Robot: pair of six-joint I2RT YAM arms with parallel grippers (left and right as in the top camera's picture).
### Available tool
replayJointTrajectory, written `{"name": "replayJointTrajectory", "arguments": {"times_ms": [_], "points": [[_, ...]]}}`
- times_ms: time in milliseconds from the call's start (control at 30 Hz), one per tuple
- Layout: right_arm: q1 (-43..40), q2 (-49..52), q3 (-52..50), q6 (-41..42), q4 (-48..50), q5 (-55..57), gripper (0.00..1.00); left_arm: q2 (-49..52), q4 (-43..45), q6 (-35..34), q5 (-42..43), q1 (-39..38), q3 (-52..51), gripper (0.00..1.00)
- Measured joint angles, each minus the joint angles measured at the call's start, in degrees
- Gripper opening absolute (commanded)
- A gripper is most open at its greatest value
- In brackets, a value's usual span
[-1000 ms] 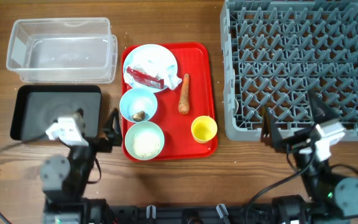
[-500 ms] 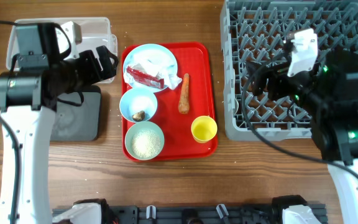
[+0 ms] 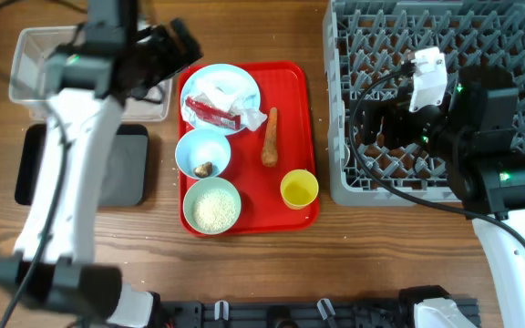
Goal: Sort waste into correct bins and load items into the dishwasher rack
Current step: 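Grasp the tissue and red wrapper with the left gripper, drop into clear bin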
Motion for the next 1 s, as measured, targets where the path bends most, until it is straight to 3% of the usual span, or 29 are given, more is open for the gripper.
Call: {"name": "replayJointTrajectory", "arguments": {"times_ms": [167,533,633,700,767,800,1000], "points": [[0.0,0.0,0.0,0.2,-2.1,0.0,1.0,16.5,3.5,-11.5,-6.5,-3.7,0.9,1.0],[0.0,0.0,0.0,0.2,-3.0,0.0,1.0,30.7,5.0,-13.5,-7.3,-6.2,0.9,0.98],[0.0,0.0,0.0,0.2,-3.5,0.0,1.0,33.7,5.6,-13.7,-7.8,-6.2,0.9,0.79],[0.0,0.1,0.0,0.3,-3.8,0.0,1.0,33.9,6.0,-13.9,-8.2,-6.2,1.0,0.51],[0.0,0.4,0.0,0.4,-4.1,0.0,1.0,34.3,6.1,-14.1,-8.6,-6.2,1.4,0.13],[0.0,0.7,0.0,0.4,-4.3,0.0,1.0,34.4,6.1,-14.3,-8.6,-6.2,1.4,0.04],[0.0,0.9,0.0,0.4,-4.3,0.0,1.0,34.6,6.5,-14.3,-6.9,-6.2,1.6,0.04]]}}
